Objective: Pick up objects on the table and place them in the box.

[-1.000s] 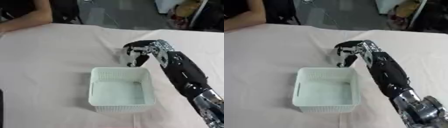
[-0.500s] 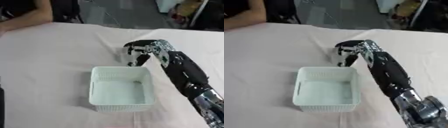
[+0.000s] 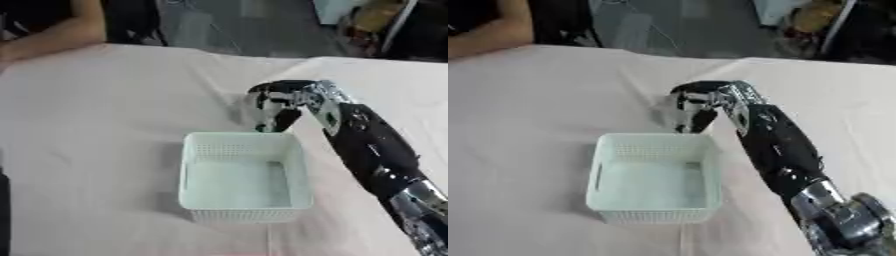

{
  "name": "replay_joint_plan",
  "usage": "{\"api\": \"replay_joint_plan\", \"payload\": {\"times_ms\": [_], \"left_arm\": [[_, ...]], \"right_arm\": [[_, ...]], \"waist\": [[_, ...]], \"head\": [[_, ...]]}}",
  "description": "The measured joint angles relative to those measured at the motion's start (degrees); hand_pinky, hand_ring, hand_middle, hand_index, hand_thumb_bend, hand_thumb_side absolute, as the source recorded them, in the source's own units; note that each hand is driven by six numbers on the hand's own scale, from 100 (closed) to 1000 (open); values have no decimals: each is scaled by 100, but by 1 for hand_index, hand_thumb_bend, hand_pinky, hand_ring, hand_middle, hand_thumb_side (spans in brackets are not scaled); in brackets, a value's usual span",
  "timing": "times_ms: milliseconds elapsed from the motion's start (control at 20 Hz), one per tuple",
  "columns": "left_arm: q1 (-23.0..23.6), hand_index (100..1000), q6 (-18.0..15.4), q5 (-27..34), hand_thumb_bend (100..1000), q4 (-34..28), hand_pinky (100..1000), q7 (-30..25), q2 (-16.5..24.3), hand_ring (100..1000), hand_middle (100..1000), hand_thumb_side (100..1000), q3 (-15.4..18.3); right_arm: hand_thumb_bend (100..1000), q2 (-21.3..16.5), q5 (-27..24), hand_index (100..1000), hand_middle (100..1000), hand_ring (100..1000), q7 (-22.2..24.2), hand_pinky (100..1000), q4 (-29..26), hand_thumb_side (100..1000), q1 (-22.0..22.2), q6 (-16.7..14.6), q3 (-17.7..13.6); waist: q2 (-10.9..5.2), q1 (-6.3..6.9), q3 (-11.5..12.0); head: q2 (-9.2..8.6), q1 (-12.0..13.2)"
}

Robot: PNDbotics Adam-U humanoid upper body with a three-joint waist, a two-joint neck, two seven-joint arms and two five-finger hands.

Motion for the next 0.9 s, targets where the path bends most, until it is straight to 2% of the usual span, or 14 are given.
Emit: {"api": "replay_joint_plan", "payload": {"times_ms": [450,900], "left_arm": [[9,874,2,0,541,0,679,-1,1,701,726,880,-1],[63,874,10,0,540,0,679,0,2,701,726,881,-2]], "right_arm": [[100,-57,-114,334,340,314,-39,100,-128,100,7,-2,56],[100,-163,-299,326,338,318,218,100,-568,100,-107,70,193]], "waist": [[-3,0,-5],[-21,-2,-35]], "head": [[-1,0],[-9,-25]]}}
